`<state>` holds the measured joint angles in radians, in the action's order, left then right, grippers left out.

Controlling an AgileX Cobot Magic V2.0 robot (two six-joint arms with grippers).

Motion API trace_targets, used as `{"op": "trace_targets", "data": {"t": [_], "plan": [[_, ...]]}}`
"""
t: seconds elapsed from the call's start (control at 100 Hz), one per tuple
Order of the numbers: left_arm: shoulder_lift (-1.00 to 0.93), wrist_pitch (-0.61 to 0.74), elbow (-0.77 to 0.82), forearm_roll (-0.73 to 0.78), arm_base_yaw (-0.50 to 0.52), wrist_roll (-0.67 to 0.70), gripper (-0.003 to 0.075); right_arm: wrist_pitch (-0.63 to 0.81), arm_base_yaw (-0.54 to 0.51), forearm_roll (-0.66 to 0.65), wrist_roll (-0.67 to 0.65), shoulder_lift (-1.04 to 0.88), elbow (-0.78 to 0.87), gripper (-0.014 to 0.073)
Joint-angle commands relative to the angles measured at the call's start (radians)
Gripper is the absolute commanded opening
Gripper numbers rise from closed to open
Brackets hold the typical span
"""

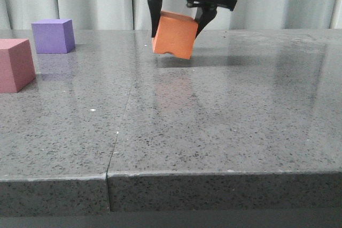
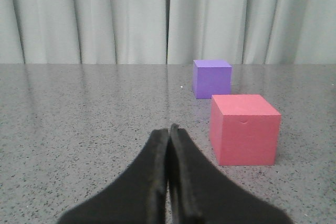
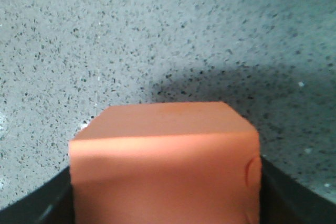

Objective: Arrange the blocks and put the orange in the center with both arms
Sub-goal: 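Carry the orange cube with the right gripper to the table center and lower it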

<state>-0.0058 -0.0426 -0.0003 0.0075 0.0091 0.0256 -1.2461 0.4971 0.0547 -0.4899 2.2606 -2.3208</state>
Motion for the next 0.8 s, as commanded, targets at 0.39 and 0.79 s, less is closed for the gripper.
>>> {"op": "trace_targets", "data": {"t": [0.39,0.79], "plan": [[-0.029,0.080,0.041,-0.007,0.002,-0.001,-0.0020,-0.082,-0.001,0.017,-0.001,-0.024,-0.035,0.0403],[-0.029,0.080,0.041,-0.007,0.002,-0.001,-0.0020,-0.086,-0.001,0.055,-0.001,-0.030,-0.049,0.0647]]}}
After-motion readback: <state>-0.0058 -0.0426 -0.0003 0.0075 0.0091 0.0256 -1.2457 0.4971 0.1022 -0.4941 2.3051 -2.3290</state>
